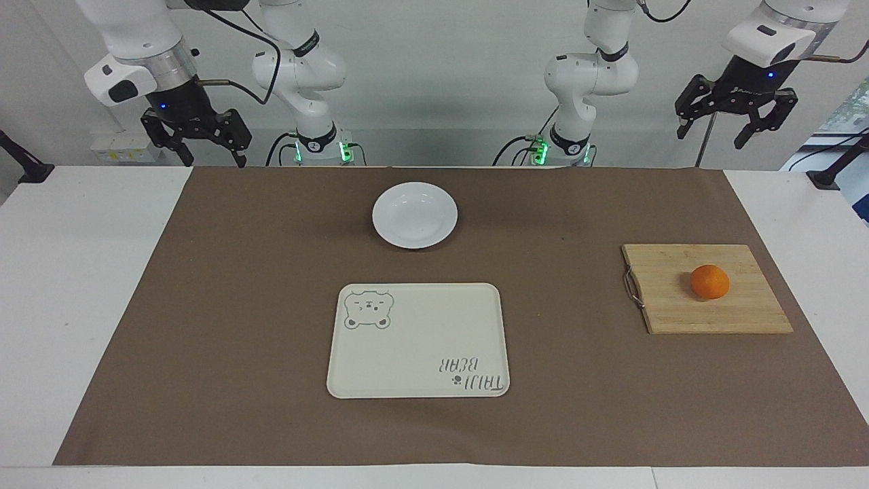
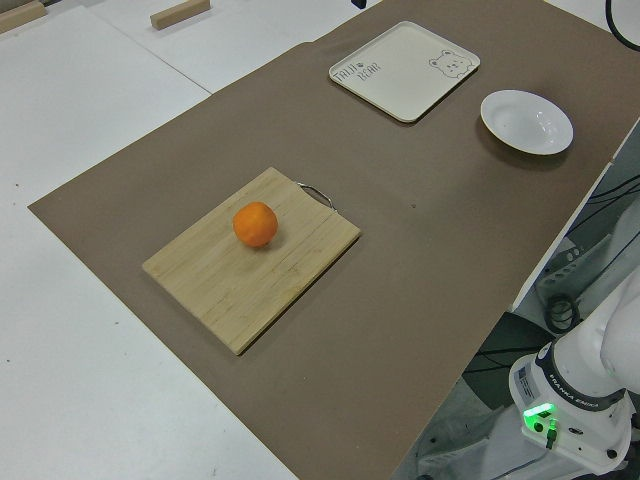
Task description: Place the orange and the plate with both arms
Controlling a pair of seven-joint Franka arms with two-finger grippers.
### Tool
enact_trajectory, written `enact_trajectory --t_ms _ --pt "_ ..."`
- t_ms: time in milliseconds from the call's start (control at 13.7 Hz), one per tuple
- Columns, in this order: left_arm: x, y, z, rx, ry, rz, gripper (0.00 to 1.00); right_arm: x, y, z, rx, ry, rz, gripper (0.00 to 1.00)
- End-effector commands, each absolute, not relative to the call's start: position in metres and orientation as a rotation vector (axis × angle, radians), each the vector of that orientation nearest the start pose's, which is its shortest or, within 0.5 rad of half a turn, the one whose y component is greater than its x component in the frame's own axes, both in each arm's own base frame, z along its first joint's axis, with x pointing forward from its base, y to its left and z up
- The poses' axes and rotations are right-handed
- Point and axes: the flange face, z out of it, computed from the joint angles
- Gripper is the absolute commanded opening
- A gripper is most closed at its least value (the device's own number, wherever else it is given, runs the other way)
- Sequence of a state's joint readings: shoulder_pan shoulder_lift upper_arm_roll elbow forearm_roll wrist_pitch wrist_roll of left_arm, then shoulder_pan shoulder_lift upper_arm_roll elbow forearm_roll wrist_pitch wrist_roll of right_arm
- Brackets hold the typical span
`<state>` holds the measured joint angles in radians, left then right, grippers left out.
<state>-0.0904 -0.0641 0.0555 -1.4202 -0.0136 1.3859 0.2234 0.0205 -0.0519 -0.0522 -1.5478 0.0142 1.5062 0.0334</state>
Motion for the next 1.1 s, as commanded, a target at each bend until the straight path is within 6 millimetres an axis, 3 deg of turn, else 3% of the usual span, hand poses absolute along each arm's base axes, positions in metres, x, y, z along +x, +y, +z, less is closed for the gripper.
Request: enact_trajectory --t_ms 0,1026 --pt "0.5054 -0.0161 0.7148 -3.121 0.383 -0.056 1.0 0.5261 -0.0188 0.6571 -3.108 0.085 -0.022 1.0" --pt "0.5022 -0.015 0.7125 -3.135 0.259 -0.029 1.0 0.5261 -0.0188 0.6571 -3.108 0.085 -0.022 1.0"
